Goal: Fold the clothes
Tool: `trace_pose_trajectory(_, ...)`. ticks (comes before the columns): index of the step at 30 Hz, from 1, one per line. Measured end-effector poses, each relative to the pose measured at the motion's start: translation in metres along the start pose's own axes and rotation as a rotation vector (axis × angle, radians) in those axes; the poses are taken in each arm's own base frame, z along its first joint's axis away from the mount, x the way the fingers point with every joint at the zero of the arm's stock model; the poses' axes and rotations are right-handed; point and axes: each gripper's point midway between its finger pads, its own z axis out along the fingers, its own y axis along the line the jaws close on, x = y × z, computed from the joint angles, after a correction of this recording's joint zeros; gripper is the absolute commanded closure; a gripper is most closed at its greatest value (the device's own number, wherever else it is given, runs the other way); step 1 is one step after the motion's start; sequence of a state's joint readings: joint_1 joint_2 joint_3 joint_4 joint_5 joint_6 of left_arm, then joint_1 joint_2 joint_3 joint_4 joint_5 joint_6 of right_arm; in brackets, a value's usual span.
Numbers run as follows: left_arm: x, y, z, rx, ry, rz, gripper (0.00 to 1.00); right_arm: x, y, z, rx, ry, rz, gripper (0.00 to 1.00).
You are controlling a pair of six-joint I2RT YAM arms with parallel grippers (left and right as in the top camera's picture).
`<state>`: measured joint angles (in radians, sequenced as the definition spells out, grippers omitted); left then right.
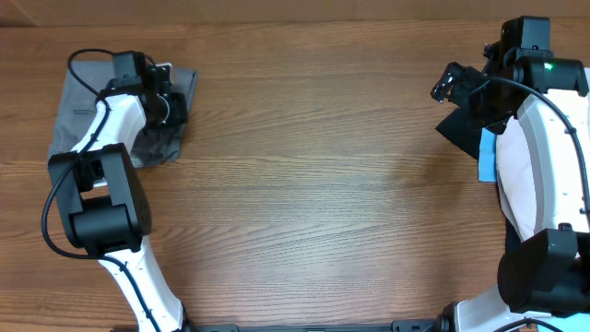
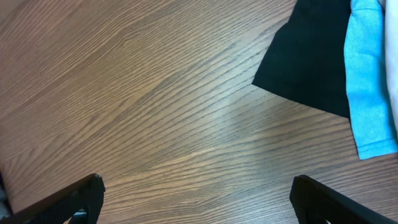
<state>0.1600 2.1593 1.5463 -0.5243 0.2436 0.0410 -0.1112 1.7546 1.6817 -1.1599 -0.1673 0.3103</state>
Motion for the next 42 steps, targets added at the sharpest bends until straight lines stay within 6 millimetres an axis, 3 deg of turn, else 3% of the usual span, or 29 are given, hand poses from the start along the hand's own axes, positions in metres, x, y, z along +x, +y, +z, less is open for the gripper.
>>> trace_pose_trajectory(6,-0.002,-0.015,0.002,0.031,-0.008,0.013,0.96,0.000,0.000,0.000,0.000,0.000,0.000,0.00)
trace_pose_trajectory(13,-0.004,-0.016,-0.001,0.031,-0.006,-0.006,0.96,0.000,0.000,0.000,0.000,0.000,0.000,0.00)
trace_pose_trajectory(19,-0.031,-0.025,-0.035,0.033,-0.095,-0.005,0.96,0.000,0.000,0.000,0.000,-0.001,0.000,0.00)
trace_pose_trajectory(23,-0.048,-0.041,-0.055,0.045,-0.149,0.021,0.96,0.000,0.000,0.000,0.000,0.000,0.000,0.00)
trace_pose_trajectory(30,-0.034,-0.058,-0.035,0.036,-0.092,0.050,0.96,0.000,0.000,0.000,0.000,0.000,-0.001,0.00)
trace_pose_trajectory(36,-0.007,-0.038,-0.005,-0.026,0.011,0.021,0.96,0.000,0.000,0.000,0.000,0.000,0.000,0.00)
trace_pose_trajectory(42,-0.005,-0.021,-0.005,-0.056,0.019,0.002,0.96,0.000,0.000,0.000,0.000,0.000,0.000,0.00)
